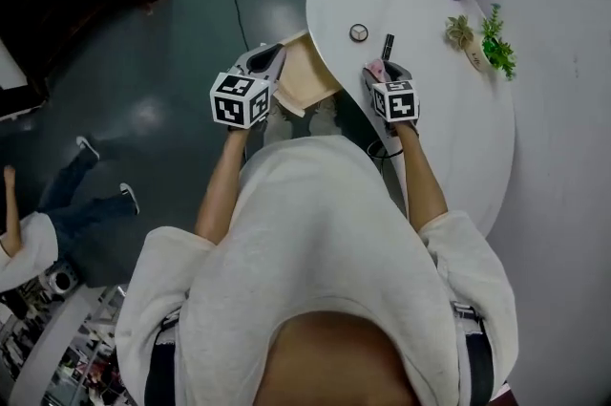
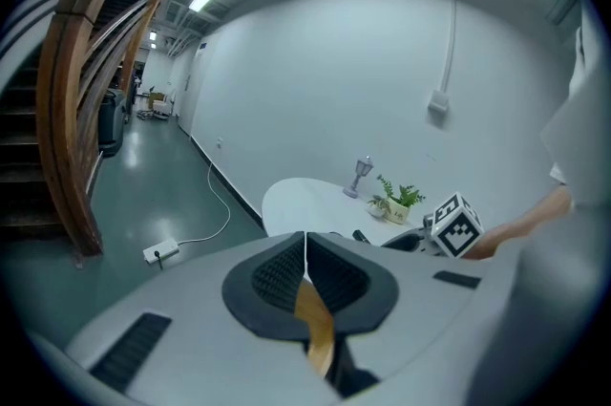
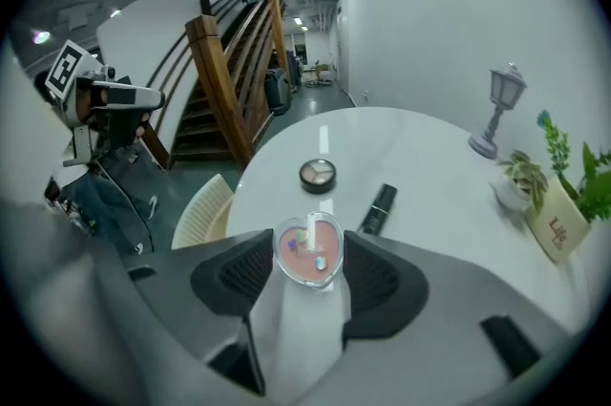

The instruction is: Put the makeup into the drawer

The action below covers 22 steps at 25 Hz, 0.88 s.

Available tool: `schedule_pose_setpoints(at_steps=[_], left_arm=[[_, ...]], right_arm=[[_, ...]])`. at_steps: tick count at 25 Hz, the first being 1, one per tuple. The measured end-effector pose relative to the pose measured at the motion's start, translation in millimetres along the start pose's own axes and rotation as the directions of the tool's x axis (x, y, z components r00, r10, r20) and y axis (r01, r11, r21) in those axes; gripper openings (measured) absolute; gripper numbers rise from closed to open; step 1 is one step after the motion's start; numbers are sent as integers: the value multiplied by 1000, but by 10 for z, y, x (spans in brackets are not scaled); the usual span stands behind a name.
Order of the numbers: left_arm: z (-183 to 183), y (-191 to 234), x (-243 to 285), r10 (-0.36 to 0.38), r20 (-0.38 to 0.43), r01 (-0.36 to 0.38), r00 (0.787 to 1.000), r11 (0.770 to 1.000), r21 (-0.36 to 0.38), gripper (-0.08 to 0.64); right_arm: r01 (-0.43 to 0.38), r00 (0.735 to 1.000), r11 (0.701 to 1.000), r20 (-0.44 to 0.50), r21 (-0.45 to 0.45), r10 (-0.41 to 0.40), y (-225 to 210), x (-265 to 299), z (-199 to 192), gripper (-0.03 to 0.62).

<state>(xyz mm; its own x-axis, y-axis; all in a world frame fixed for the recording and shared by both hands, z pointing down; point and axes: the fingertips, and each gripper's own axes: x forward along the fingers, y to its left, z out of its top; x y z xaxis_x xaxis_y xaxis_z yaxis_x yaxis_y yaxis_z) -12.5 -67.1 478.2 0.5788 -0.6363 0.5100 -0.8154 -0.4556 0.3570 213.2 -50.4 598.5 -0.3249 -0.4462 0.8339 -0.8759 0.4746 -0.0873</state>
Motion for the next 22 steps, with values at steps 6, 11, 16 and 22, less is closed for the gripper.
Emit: schedule_pose_setpoints(at_steps=[6,11,16,22], left_arm=[[-18,377,-347,77,27,-76,997,996,-41,14],[-89,717,-666,140,38,-137,989,987,-83,14],[-203,946,-847,180,31,-175,983,978,-117,14],[-263,1166,-944,192,16,-188,981,972,-143,14]], right_arm=[[-103,994,990,13,-95,105,706,216,392,227],[-183,982,970,14,-159,187,1343,411,684,227],[-251,967,950,-16,-185,253,1821,671,767,227],[-273,961,949,-89,-159,262,2116,1047,654,227]])
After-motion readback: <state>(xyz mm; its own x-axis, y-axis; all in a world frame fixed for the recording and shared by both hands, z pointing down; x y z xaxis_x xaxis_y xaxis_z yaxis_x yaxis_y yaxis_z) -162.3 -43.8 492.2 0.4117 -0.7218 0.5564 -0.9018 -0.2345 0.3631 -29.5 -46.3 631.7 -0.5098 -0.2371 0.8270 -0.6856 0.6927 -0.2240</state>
